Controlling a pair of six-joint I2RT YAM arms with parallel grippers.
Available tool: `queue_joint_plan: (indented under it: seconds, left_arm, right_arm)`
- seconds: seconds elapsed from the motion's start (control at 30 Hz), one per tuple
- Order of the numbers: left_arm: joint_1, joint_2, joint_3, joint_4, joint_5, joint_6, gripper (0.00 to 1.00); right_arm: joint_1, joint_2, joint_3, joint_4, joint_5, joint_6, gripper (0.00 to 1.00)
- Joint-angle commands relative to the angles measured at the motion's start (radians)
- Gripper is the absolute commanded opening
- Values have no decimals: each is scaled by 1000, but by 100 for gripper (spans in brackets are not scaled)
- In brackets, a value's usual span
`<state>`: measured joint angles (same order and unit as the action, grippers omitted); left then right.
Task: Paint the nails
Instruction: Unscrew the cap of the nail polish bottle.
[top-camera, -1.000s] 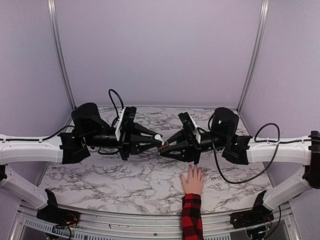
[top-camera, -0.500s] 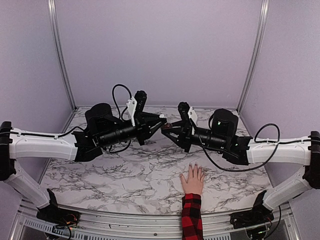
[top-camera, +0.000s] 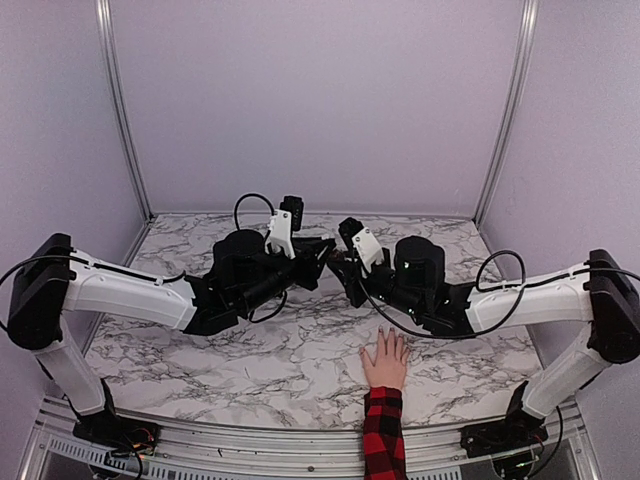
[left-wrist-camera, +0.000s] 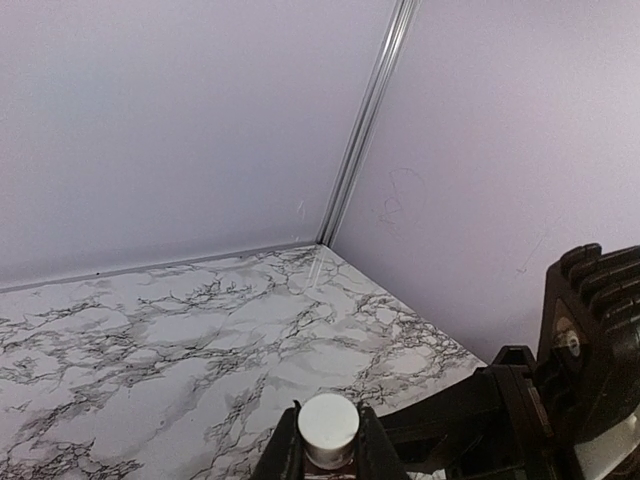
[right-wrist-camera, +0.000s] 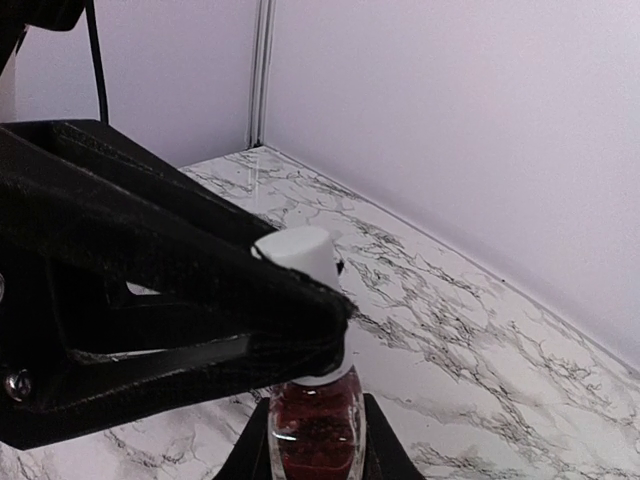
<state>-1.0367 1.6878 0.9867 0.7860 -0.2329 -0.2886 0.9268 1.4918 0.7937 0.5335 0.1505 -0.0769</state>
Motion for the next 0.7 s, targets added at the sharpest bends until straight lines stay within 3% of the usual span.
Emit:
queue_joint_plan:
  seconds: [0.0,0.07,0.1,0.27,0.37,0.5,0.67]
  left_arm:
    - [-14,22,26,57,-52,-61,0]
    - [-14,18,25,60,-48,-53,0]
    - [-14,13,22,61,-42,-45,6]
    - [-5,-45,-7,61,36,17,46]
    - [9,-98,-30,61,105,70,61]
    - [46,-190,-77,61,284,123,66]
    - [91,-264,-138,58,627,190,67]
  right_arm:
    - [-4,9,18,123,124,-14,0]
    - [-4,10,17,123,109,-13,0]
    - [-4,6,14,124,88,-14,0]
    - [-5,-21,-16,126,14,-23,0]
    - [-5,-40,-31,118,-35,-15,0]
    - [-11,-85,-44,94,-132,-11,0]
    - [-24,-141,-39,27,-393,-20,0]
